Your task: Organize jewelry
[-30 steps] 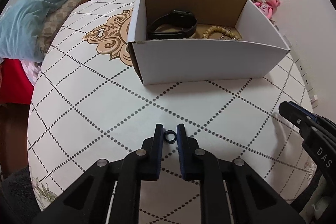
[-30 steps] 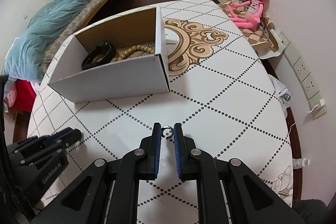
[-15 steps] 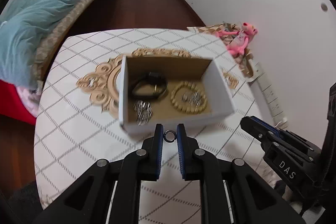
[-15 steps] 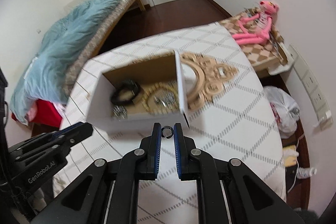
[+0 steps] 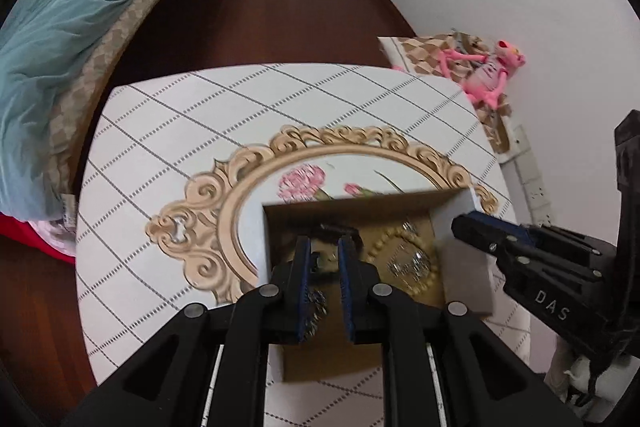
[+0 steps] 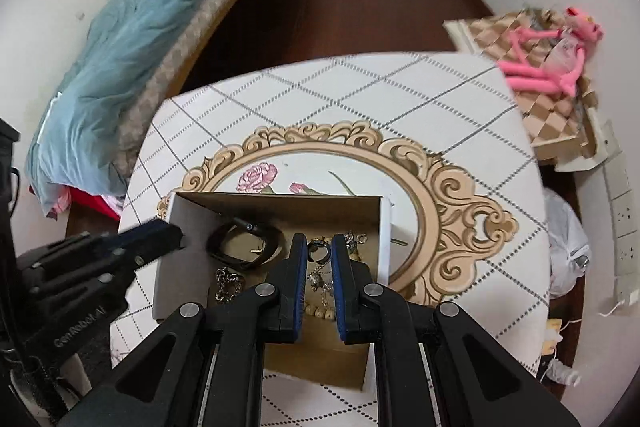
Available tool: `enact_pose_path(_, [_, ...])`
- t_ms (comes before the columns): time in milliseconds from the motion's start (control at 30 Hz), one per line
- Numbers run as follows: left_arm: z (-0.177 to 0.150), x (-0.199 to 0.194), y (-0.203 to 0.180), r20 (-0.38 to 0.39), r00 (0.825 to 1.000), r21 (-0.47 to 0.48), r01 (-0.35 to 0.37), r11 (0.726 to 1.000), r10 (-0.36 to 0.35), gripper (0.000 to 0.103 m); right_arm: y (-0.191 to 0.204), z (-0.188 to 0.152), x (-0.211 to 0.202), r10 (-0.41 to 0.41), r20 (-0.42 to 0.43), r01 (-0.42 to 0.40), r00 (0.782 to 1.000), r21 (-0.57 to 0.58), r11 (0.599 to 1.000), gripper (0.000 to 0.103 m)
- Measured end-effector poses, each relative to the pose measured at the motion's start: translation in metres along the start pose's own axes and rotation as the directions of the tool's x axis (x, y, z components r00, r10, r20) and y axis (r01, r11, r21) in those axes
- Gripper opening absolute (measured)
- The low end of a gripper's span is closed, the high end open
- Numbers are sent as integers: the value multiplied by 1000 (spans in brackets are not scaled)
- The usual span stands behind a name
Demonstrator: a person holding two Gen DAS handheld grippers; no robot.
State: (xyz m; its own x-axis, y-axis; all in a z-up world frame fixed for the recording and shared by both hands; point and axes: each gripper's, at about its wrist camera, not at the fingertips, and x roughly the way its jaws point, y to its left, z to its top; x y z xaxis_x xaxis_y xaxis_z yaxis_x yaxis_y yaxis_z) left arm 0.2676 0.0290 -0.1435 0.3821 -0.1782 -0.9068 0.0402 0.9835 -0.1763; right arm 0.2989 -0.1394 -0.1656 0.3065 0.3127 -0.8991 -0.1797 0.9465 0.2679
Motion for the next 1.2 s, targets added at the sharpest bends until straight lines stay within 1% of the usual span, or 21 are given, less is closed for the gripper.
enact_pose_path(67, [5,0,1,-3,1000,-3,-12,1000,12,14,-4,5,5,6,-35,-6,999,10,1000,15])
enact_pose_path(100, [7,-1,1,-1,1000,2,-29,1000,29,17,-6,7,6,7,-43,-6,999,17,1000,23])
enact_pose_path(133, [8,-2,1,3,999,8,-43,999,43,23,-8,7,6,7,-42,-6,999,23,1000,37])
enact_pose_path(167, [9,-3,0,12,998,14,-67,998,66,29,-9,8,5,7,-39,-6,999,25,1000,44])
enact_pose_path(200, [9,-5,0,19,996,16,-87,996,86,53,-9,7,3,10,-35,-9,999,25,1000,47])
enact_pose_path(233, [9,-7,1,27,995,16,-96,995,96,73,-9,7,1,7,-32,-6,999,24,1000,47])
enact_pose_path(267, [8,-10,2,42,994,10,-100,995,99,76,-8,7,-1,-6,-27,7,1000,20,1000,47])
enact_pose_path(400, [3,-15,10,41,991,-25,-126,992,127,77,-8,1,-14,-47,-5,47,999,21,999,47])
enact_pose_path(467, [-2,-20,14,47,988,-42,-148,988,150,86,-7,-3,-21,-82,8,82,997,13,997,54])
enact_pose_path(500, [-6,-23,15,55,985,-43,-164,985,167,95,-5,-6,-24,-107,13,107,994,5,994,63])
enact_pose_path(533, [-9,-26,15,68,981,-44,-180,983,183,100,-4,-9,-27,-131,18,131,991,-3,991,71])
enact_pose_path(633, [-21,-34,13,104,968,-36,-226,973,229,100,1,-24,-32,-195,17,195,981,-22,981,81])
enact_pose_path(667, [-27,-37,12,111,963,-36,-244,969,246,100,1,-29,-32,-208,12,208,978,-24,978,81])
enact_pose_path(700, [-33,-38,12,107,961,-40,-252,967,254,100,2,-35,-33,-232,8,232,973,-25,972,82])
enact_pose_path(767, [-43,-39,11,91,963,-48,-250,967,254,100,3,-45,-34,-254,4,254,967,-31,967,89])
enact_pose_path(800, [-48,-39,11,83,963,-48,-252,967,255,100,3,-51,-36,-261,4,261,965,-30,965,96])
enact_pose_path(833, [-52,-40,10,77,963,-48,-254,966,257,101,3,-56,-37,-265,4,265,964,-31,964,98])
enact_pose_path(967, [-65,-47,5,71,962,-51,-260,964,263,101,4,-69,-47,-278,15,278,960,-26,960,98])
enact_pose_path(1067, [-72,-62,-1,90,961,-57,-257,965,262,101,7,-77,-61,-283,38,284,958,-20,959,102])
enact_pose_path(1200, [-82,-90,-10,126,959,-66,-246,967,252,101,14,-86,-94,-285,90,287,954,-8,958,102])
